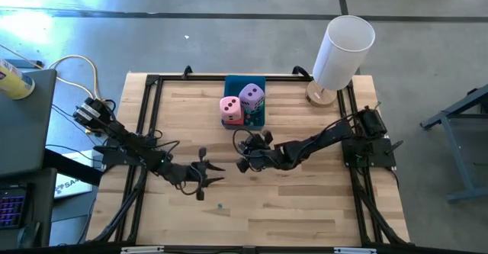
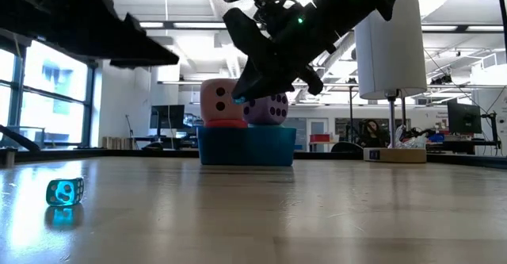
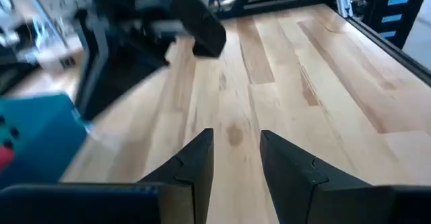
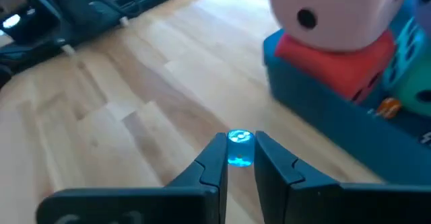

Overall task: Pick & Place Dice
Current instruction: Put the top small light blue die into the blue bin

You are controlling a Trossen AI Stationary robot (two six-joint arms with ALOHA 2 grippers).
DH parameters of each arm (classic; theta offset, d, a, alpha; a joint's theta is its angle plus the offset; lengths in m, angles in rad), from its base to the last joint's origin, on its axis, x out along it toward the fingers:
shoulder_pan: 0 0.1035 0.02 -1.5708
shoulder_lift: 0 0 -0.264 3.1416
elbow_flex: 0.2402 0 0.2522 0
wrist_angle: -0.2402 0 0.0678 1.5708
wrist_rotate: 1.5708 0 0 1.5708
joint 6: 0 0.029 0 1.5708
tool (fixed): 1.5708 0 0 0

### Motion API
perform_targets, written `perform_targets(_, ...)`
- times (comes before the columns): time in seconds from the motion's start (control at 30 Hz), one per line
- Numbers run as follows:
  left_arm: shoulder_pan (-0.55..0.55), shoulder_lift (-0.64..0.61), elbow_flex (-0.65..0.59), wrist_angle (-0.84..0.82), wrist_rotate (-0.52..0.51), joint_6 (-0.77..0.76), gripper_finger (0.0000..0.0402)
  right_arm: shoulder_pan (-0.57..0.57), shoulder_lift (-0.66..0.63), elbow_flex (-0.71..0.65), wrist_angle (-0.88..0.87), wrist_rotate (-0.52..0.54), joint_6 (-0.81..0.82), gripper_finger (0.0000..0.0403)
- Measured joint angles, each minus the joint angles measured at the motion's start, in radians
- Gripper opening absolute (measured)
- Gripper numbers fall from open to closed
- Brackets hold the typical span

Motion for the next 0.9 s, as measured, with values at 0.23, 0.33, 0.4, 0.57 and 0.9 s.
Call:
perform_targets(0.23, -0.011, 0.000, 0.000, -0.063, 0.005, -0.154, 0.0116, -0.024, -0.014, 0.001, -0.066, 0.136, -0.084, 0.0039)
perform_targets(0.33, -0.009, 0.001, 0.000, -0.079, 0.047, -0.202, 0.0116, -0.045, -0.020, 0.000, -0.115, 0.184, -0.070, 0.0039)
perform_targets(0.4, -0.004, 0.001, 0.000, -0.081, 0.070, -0.213, 0.0116, -0.061, -0.021, 0.001, -0.145, 0.181, -0.043, 0.0039)
perform_targets(0.57, -0.002, 0.001, 0.000, -0.082, 0.098, -0.215, 0.0116, -0.106, -0.020, 0.000, -0.168, 0.152, -0.026, 0.0047)
perform_targets(0.9, -0.002, 0.001, 0.000, -0.084, 0.101, -0.215, 0.0116, -0.160, -0.020, 0.001, -0.177, 0.066, -0.027, 0.0085)
